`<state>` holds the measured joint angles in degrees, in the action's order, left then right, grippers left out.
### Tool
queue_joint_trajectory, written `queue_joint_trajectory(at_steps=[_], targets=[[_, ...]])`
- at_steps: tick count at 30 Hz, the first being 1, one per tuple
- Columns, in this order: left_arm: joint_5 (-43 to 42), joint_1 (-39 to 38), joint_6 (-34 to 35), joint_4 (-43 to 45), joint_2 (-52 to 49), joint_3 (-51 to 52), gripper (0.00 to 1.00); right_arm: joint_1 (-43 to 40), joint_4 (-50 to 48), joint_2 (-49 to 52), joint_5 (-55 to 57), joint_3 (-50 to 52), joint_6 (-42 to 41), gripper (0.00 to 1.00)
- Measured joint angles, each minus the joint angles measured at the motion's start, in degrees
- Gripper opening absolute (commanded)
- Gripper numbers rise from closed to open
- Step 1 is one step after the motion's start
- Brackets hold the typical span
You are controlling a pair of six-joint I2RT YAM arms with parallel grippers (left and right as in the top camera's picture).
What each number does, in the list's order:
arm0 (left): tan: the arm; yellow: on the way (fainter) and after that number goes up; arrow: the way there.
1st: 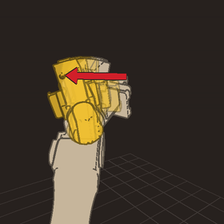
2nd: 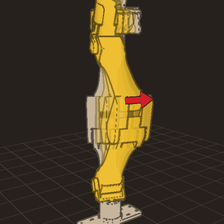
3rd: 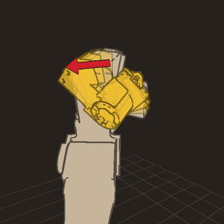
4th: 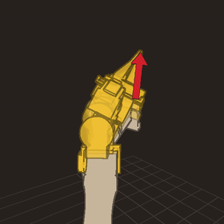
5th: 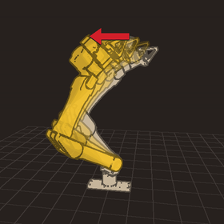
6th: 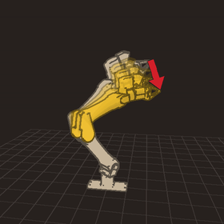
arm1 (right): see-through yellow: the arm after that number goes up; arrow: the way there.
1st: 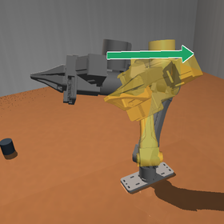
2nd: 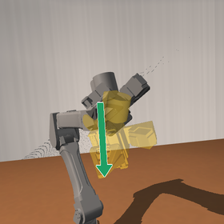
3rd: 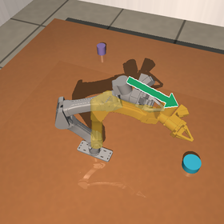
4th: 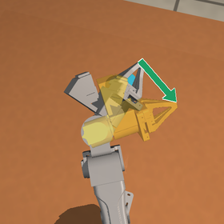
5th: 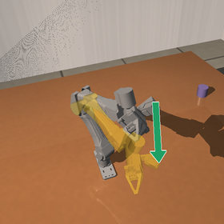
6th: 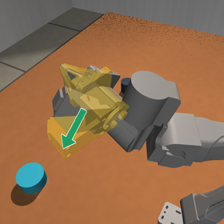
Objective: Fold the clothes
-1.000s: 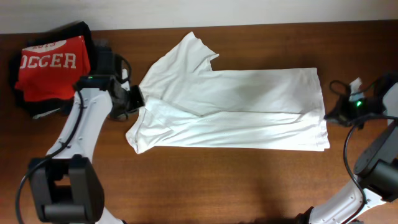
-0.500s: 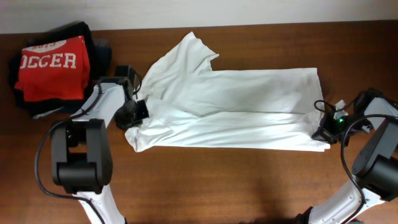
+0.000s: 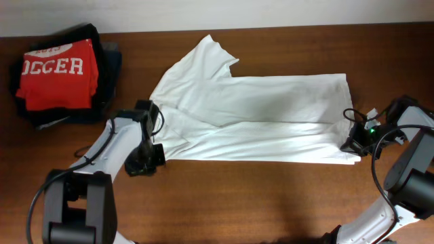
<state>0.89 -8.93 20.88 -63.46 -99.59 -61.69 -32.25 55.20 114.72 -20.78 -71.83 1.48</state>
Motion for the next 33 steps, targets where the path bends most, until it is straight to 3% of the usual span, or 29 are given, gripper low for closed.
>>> queue_joint_trajectory(at_steps=[4,6,12,15,18,19,20,22,25,29,33], targets=[[-0.66,-0.02,1.53,13.46,0.07,7.98,0.0,0.0,-0.07,-0.02,0.0,0.0,-0.02,0.05],[0.04,0.5,1.84,16.61,0.39,7.89,0.0,0.0,-0.11,-0.02,0.04,0.0,-0.09,0.1],[0.57,7.65,2.56,20.68,0.37,6.88,0.0,0.0,-0.15,-0.04,-0.09,0.0,-0.15,0.08],[-1.57,8.76,2.69,20.02,0.39,4.72,0.01,0.0,0.07,-0.02,-0.81,-0.13,1.01,0.21],[-2.58,8.74,2.14,17.53,4.83,-5.55,0.18,0.0,3.96,-0.66,-6.03,-5.38,3.28,0.27],[-2.62,8.59,2.03,18.6,7.15,-9.03,0.28,0.0,4.85,-1.49,-7.48,-7.74,3.45,0.3],[-2.6,8.04,1.97,20.7,9.64,-12.5,0.29,0.04,5.31,-2.47,-8.59,-9.99,3.58,0.32],[-2.8,6.67,1.84,24.41,12.28,-15.3,0.28,0.81,5.86,-4.63,-10.01,-13.09,4.52,0.29],[-4.83,4.24,-0.13,30.25,9.11,-15.5,0.05,3.67,1.51,-5.05,-10.47,-13.07,5.22,0.06],[-7.41,-0.72,-5.95,36.57,-3.87,-15.45,0.0,14.58,-8.24,-4.94,-8.61,-12.85,5.66,0.04],[-8.0,-1.6,-7.67,38.21,-14.53,-15.43,0.01,27.89,-11.17,-4.83,9.35,-12.85,4.68,0.04]])
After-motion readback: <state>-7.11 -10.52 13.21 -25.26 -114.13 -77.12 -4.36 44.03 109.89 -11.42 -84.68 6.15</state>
